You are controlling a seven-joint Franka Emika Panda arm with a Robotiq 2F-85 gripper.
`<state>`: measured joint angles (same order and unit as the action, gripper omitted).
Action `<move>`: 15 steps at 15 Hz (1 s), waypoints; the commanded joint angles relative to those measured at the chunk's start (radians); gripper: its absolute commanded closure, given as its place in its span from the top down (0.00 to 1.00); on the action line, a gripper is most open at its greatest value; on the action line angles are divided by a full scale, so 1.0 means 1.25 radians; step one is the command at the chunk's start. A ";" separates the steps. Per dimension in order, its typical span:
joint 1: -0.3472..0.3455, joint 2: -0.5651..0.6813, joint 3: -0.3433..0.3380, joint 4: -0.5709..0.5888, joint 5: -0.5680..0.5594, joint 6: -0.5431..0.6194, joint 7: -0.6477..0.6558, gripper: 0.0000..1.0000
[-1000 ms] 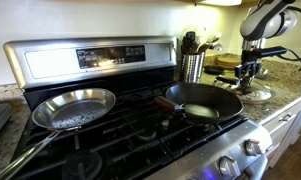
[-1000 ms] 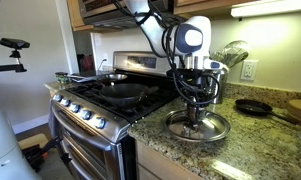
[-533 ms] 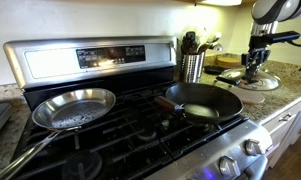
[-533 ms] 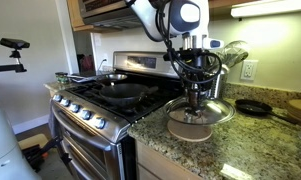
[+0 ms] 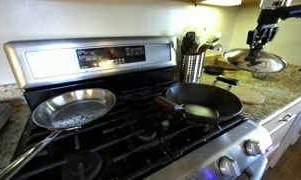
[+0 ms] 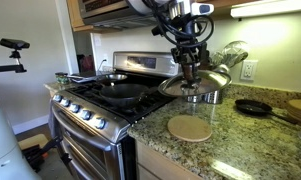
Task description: Pick the lid on the counter and put it on the black pan
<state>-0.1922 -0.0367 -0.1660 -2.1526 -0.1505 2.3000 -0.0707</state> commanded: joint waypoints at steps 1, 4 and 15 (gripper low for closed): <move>0.029 -0.079 0.025 -0.039 -0.017 -0.021 0.018 0.19; 0.060 -0.091 0.063 -0.041 -0.015 -0.024 0.021 0.19; 0.186 -0.073 0.185 -0.024 0.012 -0.083 -0.027 0.19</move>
<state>0.0028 -0.1266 0.0473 -2.1750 -0.1460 2.2119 -0.0758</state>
